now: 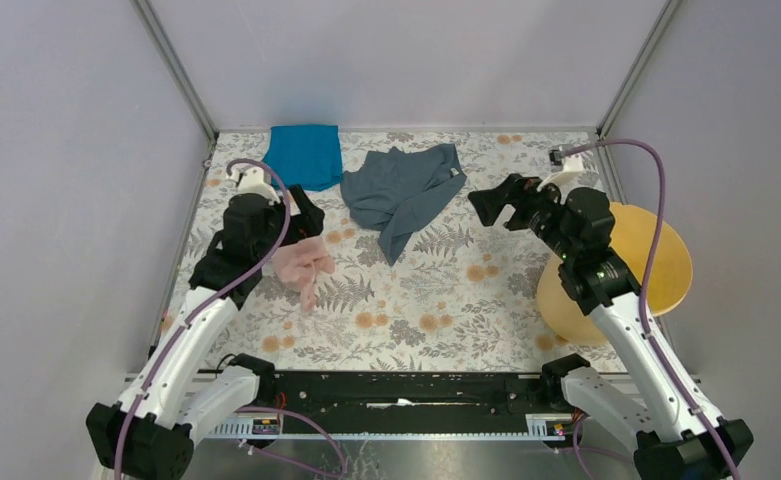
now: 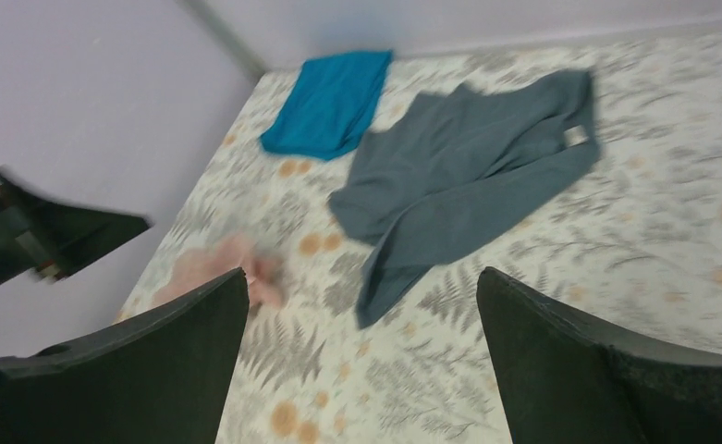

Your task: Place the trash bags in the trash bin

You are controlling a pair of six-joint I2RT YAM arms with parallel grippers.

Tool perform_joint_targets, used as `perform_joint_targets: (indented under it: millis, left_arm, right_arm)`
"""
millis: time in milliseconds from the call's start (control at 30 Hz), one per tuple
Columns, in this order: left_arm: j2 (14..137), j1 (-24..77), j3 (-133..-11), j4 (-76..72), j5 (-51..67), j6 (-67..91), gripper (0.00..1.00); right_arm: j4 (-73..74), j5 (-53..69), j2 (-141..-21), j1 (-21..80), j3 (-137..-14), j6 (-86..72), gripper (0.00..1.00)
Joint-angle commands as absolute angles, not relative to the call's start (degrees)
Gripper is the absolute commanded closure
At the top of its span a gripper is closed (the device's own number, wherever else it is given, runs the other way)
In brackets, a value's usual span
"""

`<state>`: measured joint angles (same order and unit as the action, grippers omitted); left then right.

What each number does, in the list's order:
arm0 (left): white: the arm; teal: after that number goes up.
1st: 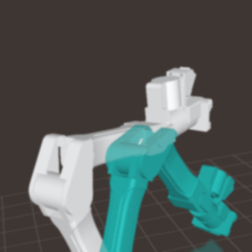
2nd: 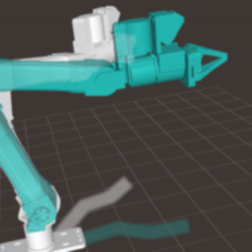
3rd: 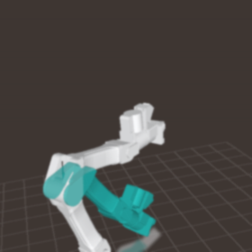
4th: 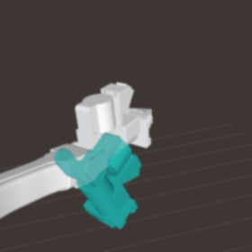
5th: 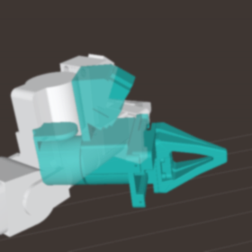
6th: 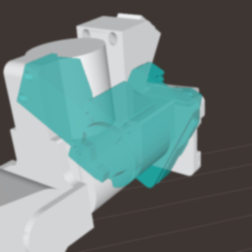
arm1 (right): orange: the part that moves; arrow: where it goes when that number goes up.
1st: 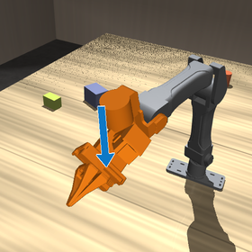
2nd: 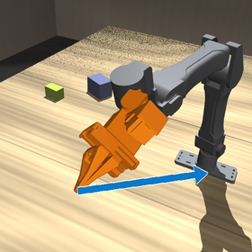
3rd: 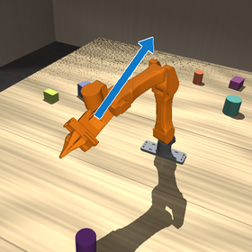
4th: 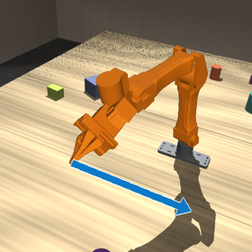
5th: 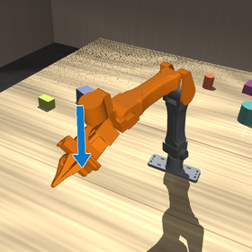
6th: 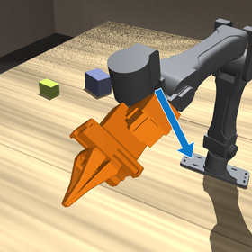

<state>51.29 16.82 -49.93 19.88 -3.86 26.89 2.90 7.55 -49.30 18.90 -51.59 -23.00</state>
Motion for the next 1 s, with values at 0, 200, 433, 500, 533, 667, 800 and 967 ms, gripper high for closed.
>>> perform_joint_targets:
  millis: [0, 200, 433, 500, 533, 667, 800, 967]
  left_arm:
    - [55.19, 16.87, -48.03, 24.39, -6.70, 32.37, 0.01]
    - [61.03, 16.87, -45.99, 25.88, -7.51, 37.63, 0.01]
    - [63.27, 16.87, -41.45, 27.02, -9.67, 40.91, 0.01]
    - [63.78, 16.87, -40.46, 26.40, -7.94, 41.03, 0.06]
    - [63.74, 16.87, -39.71, 25.43, -6.47, 40.63, 0.12]
    - [62.46, 16.87, -36.82, 22.39, -1.59, 40.55, 0.48]
    - [58.80, 16.87, -34.46, 18.72, 4.15, 43.63, 0.82]
    - [51.89, 16.87, -29.93, 4.63, 18.82, 51.27, 0.91]
  right_arm:
    - [-2.49, 27.67, -52.06, 18.79, -52.86, -25.79, 0.00]
    - [-5.85, 35.09, -58.45, 24.88, -50.98, -27.49, 0.00]
    - [-8.38, 31.45, -63.38, 35.64, -46.00, -26.68, 0.00]
    - [-9.73, 31.28, -64.92, 36.92, -44.45, -27.50, 0.00]
    - [-10.09, 31.25, -65.57, 37.52, -43.80, -27.65, 0.00]
    - [-10.54, 31.86, -67.12, 39.90, -41.10, -27.53, 0.00]
    - [-12.40, 32.84, -67.93, 41.96, -37.58, -29.47, 0.00]
    - [-16.66, 33.79, -69.35, 44.87, -33.97, -33.12, 0.00]
